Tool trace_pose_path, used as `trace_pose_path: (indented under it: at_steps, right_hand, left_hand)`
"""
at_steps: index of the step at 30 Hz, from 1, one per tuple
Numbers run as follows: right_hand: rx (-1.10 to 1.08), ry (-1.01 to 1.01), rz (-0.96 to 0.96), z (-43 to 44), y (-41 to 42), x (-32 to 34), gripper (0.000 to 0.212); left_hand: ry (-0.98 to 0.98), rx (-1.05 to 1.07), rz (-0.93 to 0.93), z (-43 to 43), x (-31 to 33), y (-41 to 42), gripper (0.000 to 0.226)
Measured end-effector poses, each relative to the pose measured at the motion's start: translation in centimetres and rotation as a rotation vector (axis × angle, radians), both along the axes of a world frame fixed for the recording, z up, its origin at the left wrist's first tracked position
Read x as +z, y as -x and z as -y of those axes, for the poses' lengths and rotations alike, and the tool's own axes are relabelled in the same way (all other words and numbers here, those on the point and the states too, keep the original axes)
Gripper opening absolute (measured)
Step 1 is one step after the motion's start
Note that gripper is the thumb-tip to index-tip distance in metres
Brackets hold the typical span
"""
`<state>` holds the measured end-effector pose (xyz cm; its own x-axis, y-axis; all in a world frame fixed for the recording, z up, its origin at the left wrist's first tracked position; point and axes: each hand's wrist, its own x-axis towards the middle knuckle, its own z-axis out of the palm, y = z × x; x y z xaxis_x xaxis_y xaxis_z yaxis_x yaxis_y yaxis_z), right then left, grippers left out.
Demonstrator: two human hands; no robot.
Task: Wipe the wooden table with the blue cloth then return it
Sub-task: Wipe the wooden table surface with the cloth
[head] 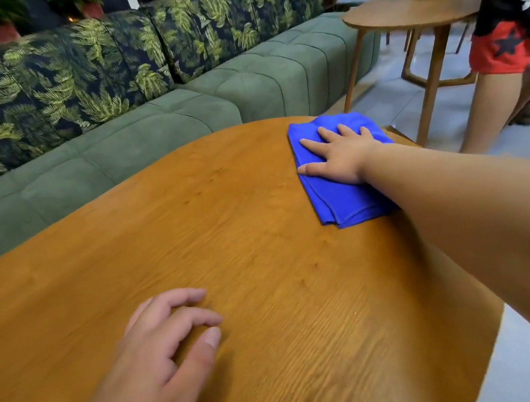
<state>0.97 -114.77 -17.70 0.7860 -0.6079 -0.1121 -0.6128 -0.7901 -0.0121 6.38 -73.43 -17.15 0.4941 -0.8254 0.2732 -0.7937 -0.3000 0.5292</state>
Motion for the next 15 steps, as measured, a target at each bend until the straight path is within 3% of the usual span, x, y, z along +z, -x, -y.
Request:
trace_pose_path:
  at_steps: [8,15]
  right_hand:
    - [0.101,-0.005,-0.007,-7.0,-2.0,0.3,0.088]
    - [0.197,-0.037,-0.016,-15.1,-2.2,0.4,0.089]
  left_hand:
    - [-0.006,0.086,-0.038,-2.9,0.6,-1.3,0.037]
    - [-0.055,0.176,-0.089,-7.9,1.4,-1.1,0.025]
